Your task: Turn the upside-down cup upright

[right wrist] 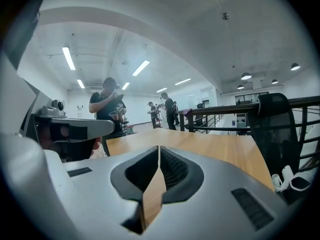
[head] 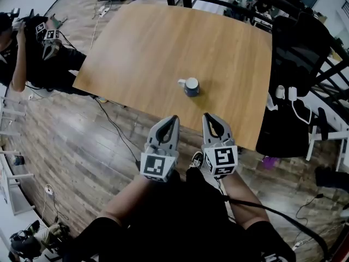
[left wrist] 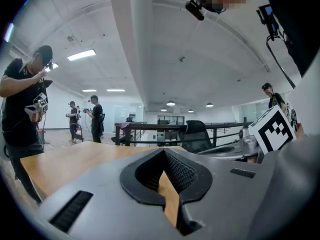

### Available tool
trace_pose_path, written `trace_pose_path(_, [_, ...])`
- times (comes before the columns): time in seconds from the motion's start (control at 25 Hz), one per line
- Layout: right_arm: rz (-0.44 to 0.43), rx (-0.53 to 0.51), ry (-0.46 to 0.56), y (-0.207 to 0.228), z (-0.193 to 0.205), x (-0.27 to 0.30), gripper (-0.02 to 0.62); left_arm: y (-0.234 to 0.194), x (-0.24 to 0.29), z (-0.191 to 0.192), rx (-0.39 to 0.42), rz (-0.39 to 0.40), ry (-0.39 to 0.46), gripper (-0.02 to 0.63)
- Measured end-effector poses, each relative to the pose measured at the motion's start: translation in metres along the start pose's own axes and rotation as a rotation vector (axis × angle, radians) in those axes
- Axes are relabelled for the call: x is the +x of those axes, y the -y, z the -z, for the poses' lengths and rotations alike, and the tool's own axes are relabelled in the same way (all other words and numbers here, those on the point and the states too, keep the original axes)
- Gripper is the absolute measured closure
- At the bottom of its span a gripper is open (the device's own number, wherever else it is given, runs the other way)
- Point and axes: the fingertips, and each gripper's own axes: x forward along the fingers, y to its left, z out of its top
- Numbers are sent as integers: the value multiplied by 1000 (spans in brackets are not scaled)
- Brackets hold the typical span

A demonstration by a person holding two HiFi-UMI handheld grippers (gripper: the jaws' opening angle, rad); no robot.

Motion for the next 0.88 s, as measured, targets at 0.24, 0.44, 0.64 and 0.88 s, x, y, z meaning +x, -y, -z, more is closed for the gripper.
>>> trace_pose_path(0.24, [-21,21,-80,27,38,80,573,-47,71,52,-50,8,-54,600])
trace_pose_path(0.44, [-109,61,-104,32,79,143,360,-83,114,104,-78,27,-86,600])
trace_pose_path(0.64, [-177,47,-70,47,105,190,271,-103,134,145,-136,37,-102,600])
trace_pose_path(0.88, [-316,0,-19,43,103,223,245,-106,138,171,-171,79,-103,598])
